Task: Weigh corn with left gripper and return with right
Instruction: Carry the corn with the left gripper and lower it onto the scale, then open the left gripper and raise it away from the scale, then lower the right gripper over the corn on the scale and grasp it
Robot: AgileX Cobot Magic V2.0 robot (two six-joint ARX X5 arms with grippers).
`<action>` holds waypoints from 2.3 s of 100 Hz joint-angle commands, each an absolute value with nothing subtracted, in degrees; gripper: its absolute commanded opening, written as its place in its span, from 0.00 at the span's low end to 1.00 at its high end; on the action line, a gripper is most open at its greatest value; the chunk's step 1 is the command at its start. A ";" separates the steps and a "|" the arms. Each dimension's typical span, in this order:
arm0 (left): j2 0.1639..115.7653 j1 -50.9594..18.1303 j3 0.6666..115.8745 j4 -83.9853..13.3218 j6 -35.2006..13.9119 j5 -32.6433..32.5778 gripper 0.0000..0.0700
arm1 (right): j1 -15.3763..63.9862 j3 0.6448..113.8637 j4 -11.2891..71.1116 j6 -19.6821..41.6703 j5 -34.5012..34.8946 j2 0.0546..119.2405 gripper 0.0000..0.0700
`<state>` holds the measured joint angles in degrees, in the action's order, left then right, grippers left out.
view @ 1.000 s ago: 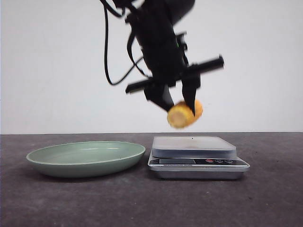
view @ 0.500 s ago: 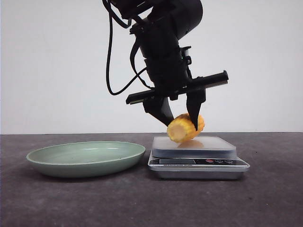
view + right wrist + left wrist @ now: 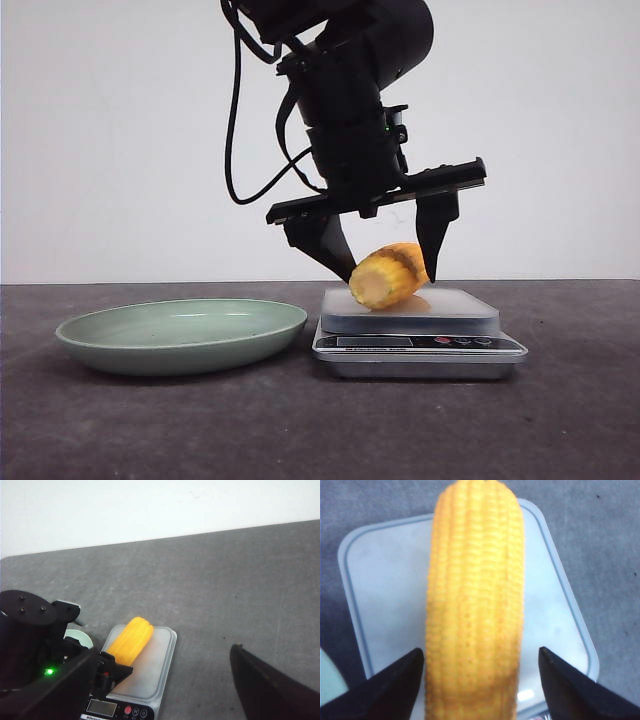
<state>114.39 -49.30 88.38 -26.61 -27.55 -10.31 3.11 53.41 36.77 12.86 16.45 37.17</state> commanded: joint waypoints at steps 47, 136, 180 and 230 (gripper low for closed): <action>94.63 -47.68 97.08 -34.11 -10.02 -20.86 0.63 | 3.25 54.33 38.37 11.44 16.51 37.32 0.76; 46.06 -42.28 97.01 -72.29 -15.64 -30.26 0.61 | 7.97 54.33 32.80 11.68 17.93 43.16 0.78; 30.28 -42.26 90.02 -80.99 -24.43 -29.76 0.61 | 23.75 54.35 19.64 17.30 9.76 61.10 0.80; 16.84 -41.91 69.98 -77.73 -29.04 -27.90 0.61 | 34.02 60.71 12.43 19.38 -3.75 85.54 0.80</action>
